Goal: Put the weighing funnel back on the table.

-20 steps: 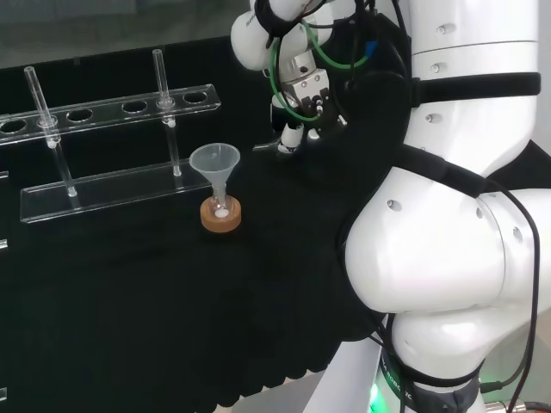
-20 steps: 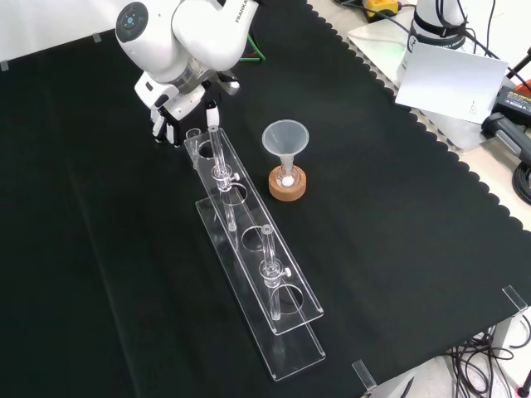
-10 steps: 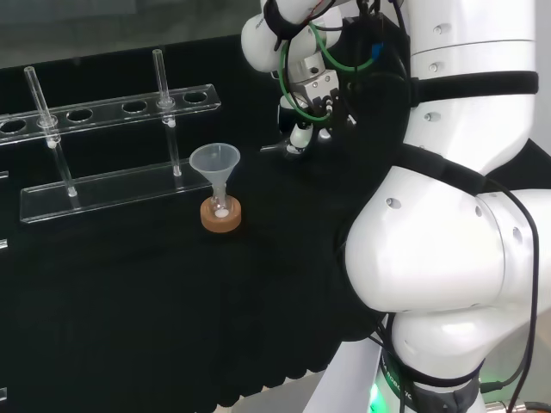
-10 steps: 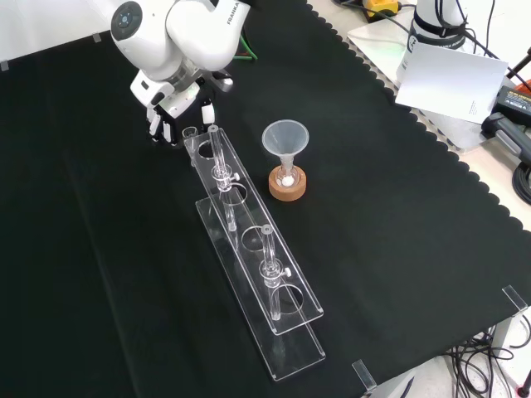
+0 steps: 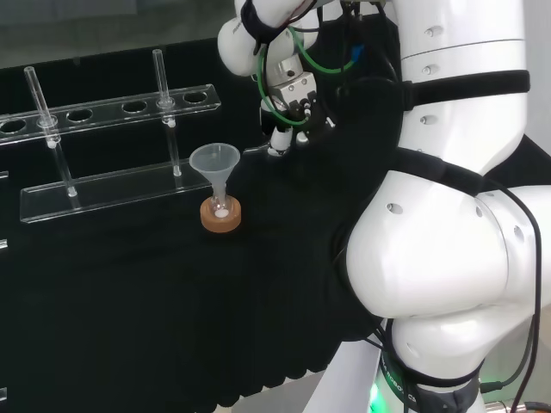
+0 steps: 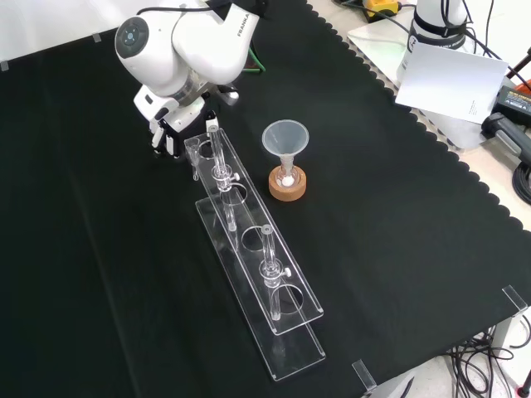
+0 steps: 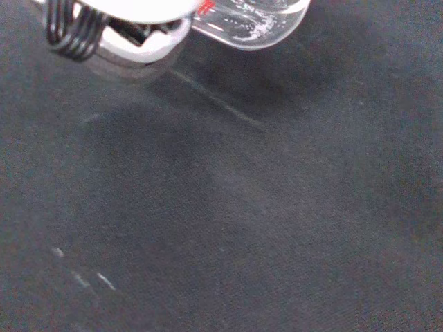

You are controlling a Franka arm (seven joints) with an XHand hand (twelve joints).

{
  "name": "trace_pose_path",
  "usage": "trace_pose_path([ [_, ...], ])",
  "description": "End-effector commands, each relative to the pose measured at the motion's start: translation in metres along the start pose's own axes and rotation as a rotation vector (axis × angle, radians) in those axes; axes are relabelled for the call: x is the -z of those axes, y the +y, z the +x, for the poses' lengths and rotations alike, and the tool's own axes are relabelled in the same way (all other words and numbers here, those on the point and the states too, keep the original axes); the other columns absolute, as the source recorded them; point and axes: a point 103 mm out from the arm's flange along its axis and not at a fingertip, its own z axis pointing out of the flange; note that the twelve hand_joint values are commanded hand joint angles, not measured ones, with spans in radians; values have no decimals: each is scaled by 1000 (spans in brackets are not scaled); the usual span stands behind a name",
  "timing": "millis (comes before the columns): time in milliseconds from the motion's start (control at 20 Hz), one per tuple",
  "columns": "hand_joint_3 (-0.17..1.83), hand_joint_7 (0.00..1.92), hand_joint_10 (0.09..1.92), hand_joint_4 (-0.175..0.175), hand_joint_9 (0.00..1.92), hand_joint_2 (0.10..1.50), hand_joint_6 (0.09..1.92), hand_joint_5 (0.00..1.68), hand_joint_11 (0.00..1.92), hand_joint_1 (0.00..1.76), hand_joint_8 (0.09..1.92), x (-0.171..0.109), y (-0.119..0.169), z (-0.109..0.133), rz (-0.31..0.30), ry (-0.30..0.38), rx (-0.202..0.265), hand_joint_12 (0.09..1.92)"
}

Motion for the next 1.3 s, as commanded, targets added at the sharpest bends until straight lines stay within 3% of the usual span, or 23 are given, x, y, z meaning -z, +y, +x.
trace_pose_path([
  [50, 316, 496, 324, 175, 899, 878, 777, 1143, 790, 1075, 682, -9, -4, -17, 15, -4, -13, 1054],
  [100, 236, 479, 336, 175, 885, 932, 822, 1106, 774, 1062, 692, -5, -3, -9, 18, -1, -16, 1070],
  [200, 166, 453, 363, 102, 855, 919, 750, 987, 750, 1013, 693, -8, -6, -17, 14, 17, -15, 1080],
  [400, 457, 393, 426, 23, 774, 742, 703, 704, 670, 961, 690, -21, -11, -54, 40, 41, -11, 1121],
  [550, 592, 266, 522, -12, 593, 648, 467, 388, 478, 902, 694, -22, -12, -57, 71, 51, 5, 1228],
  [650, 600, 144, 602, -20, 444, 625, 257, 278, 332, 858, 681, -21, -13, -57, 88, 54, 7, 1301],
  [800, 580, 29, 673, -25, 317, 619, 88, 208, 221, 817, 648, -17, -18, -58, 79, 53, 0, 1353],
  [1250, 544, 1, 697, -26, 247, 613, 87, 169, 165, 770, 554, 26, -62, -59, -4, 71, -41, 1380],
  [1300, 543, 15, 701, -27, 254, 614, 87, 177, 174, 768, 562, 32, -69, -53, -7, 66, -62, 1381],
])
